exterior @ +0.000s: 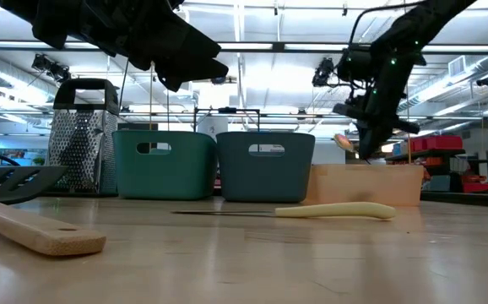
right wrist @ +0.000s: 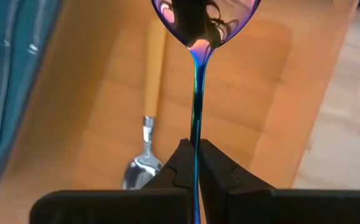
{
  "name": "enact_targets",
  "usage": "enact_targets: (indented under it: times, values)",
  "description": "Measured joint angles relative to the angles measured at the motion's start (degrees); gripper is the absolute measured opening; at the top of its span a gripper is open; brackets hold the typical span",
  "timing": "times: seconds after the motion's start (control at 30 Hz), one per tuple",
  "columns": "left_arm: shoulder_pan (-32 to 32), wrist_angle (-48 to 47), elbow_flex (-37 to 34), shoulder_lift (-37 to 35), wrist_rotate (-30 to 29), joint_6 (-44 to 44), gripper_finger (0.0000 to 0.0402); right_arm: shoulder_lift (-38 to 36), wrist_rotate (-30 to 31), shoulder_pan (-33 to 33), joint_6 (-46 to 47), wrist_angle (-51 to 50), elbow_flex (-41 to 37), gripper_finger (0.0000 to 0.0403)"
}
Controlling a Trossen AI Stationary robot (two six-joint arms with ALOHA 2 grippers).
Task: Pick & Place Kitchen Items
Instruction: Put the blue spoon into the orange bin
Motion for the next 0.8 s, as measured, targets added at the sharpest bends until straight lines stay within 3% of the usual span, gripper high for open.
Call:
enact_targets:
  times: [0.27,0.6,0.8]
  values:
    - [0.0,0.0,0.0,0.0,0.0,0.0,0.0210,0.0,-2.5,-0.6,0.5,5.5,-5.2,0.0010]
    - [0.0,0.0,0.0,0.0,0.0,0.0,0.0210,0.0,-3.3,-0.6,1.4,6.9,-6.1,0.0014]
    - [0.0,0.0,0.0,0.0,0.0,0.0,0.0211,0.0,-3.4,-0.5,0.5,8.9,-6.1,0.0039]
